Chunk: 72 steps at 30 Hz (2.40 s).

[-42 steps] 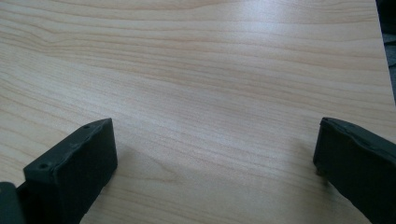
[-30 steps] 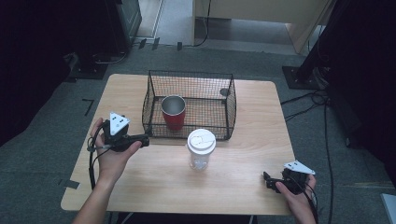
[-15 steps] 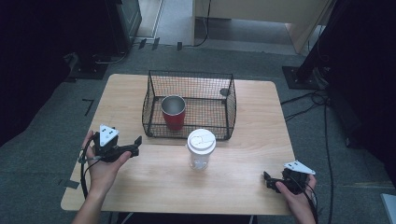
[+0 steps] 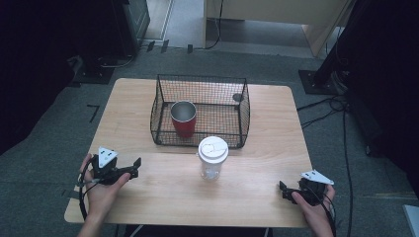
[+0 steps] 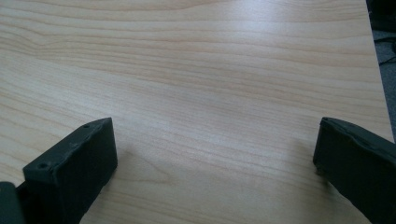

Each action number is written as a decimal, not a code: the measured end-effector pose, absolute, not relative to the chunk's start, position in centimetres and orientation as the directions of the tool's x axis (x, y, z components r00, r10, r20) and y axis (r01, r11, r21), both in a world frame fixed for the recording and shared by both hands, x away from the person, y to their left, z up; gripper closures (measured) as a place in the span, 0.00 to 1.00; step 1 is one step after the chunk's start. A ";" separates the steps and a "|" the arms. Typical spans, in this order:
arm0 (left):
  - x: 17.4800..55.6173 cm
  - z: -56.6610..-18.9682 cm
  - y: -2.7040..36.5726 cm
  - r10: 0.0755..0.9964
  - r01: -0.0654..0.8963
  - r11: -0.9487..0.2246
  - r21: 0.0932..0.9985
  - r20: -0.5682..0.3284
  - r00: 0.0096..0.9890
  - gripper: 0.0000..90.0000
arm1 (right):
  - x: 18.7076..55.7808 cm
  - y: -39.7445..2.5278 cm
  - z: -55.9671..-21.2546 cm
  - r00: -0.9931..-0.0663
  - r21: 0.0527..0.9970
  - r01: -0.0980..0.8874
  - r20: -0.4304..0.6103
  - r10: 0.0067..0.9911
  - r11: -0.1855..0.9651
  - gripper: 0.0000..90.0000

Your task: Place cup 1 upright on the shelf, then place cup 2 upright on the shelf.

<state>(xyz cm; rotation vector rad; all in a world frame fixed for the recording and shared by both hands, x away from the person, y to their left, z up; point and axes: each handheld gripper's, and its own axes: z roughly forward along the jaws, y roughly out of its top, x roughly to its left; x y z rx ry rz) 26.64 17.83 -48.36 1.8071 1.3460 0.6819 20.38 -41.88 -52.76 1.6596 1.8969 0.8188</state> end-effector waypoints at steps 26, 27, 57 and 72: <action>25.9 -51.7 22.4 0.969 0.651 -0.188 0.735 0.031 0.245 0.00 | 20.0 -41.8 -52.7 -0.083 0.709 0.704 0.024 0.996 0.041 0.00; 26.0 -51.8 22.4 0.968 0.663 -0.191 0.723 0.025 0.252 0.00 | 20.0 -41.7 -52.7 -0.079 0.711 0.702 0.017 0.997 0.043 0.00; 26.3 -51.9 22.0 0.961 0.696 -0.208 0.687 0.009 0.278 0.00 | 20.1 -34.0 -45.4 -0.228 0.798 0.589 0.010 0.974 0.130 0.00; 26.3 -51.9 22.0 0.958 0.696 -0.215 0.686 0.011 0.285 0.00 | 20.6 -30.3 -44.0 -0.326 0.819 0.545 0.008 0.945 0.181 0.00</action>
